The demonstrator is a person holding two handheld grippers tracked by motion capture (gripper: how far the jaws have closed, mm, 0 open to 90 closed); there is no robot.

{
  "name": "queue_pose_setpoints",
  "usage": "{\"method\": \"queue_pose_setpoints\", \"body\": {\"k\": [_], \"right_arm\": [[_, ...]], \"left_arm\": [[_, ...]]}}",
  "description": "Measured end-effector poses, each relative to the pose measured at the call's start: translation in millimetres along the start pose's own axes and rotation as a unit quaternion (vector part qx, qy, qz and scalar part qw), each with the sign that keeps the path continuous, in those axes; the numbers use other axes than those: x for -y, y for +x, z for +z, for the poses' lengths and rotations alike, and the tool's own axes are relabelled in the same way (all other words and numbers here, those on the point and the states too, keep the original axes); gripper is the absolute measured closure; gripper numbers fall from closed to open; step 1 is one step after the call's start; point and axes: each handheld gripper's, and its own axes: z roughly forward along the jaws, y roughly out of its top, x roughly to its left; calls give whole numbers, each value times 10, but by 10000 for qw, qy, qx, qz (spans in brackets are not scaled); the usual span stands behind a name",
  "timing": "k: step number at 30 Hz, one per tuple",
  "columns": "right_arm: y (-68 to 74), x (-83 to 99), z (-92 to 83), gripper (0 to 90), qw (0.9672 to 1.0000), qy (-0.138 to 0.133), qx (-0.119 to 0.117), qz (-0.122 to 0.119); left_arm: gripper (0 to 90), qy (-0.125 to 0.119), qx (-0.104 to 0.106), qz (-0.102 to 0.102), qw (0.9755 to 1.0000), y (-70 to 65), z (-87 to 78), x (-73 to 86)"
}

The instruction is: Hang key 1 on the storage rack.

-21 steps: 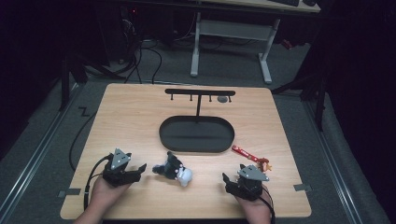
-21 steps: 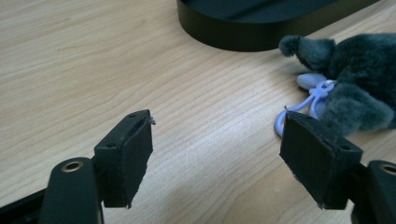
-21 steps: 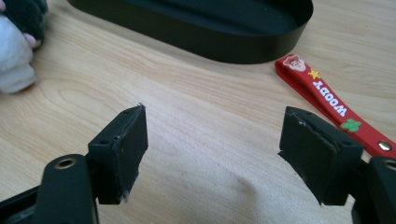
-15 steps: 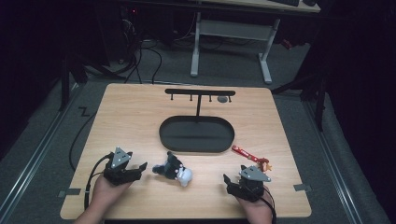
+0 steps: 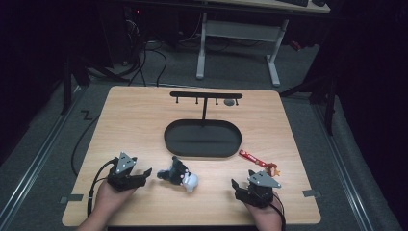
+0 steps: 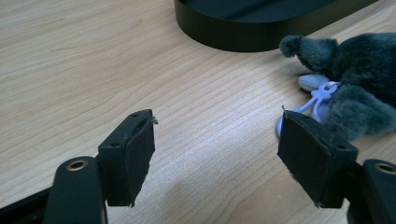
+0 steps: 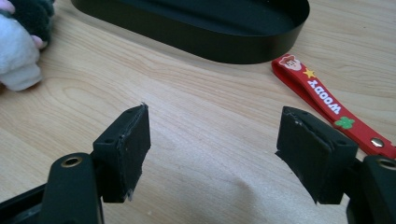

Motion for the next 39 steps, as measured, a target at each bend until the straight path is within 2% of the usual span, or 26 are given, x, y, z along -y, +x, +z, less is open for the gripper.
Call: {"method": "queue_pose_setpoints", "body": {"k": [2, 7, 16, 19, 23, 27, 31, 33, 38, 39], "right_arm": [[11, -11, -8, 274, 10000, -49, 16, -59], [7, -44, -25, 307, 10000, -58, 56, -6], [54, -88, -17, 358, 9996, 219, 161, -87], [57, -90, -22, 359, 9996, 194, 170, -66], [68, -103, -34, 389, 9999, 15, 129, 45], [78, -114, -2, 401, 9999, 27, 100, 40], [86, -118, 21, 401, 9998, 142, 126, 40], [89, -143, 24, 401, 9992, 328, 200, -147], [63, -219, -2, 398, 9978, 491, 361, -275], [44, -257, -4, 397, 9968, 610, 439, -276]], "left_arm": [[275, 42, 38, -3, 10000, -2, 1, 5], [275, 6, 66, -44, 10000, 2, -6, 4], [275, 7, 69, -55, 10000, -1, -3, 8], [275, 12, 79, -57, 10000, -1, -2, 9], [275, 4, 95, -41, 9999, -4, 2, 5], [275, -4, 104, -59, 9999, -2, 2, 4], [275, 9, 127, -90, 9999, -1, -2, 8], [275, 8, 160, -108, 9998, -3, -5, 18], [272, 13, 288, -95, 9995, -11, 17, 18], [266, 19, 276, 1, 9996, -21, 15, 12]]}}
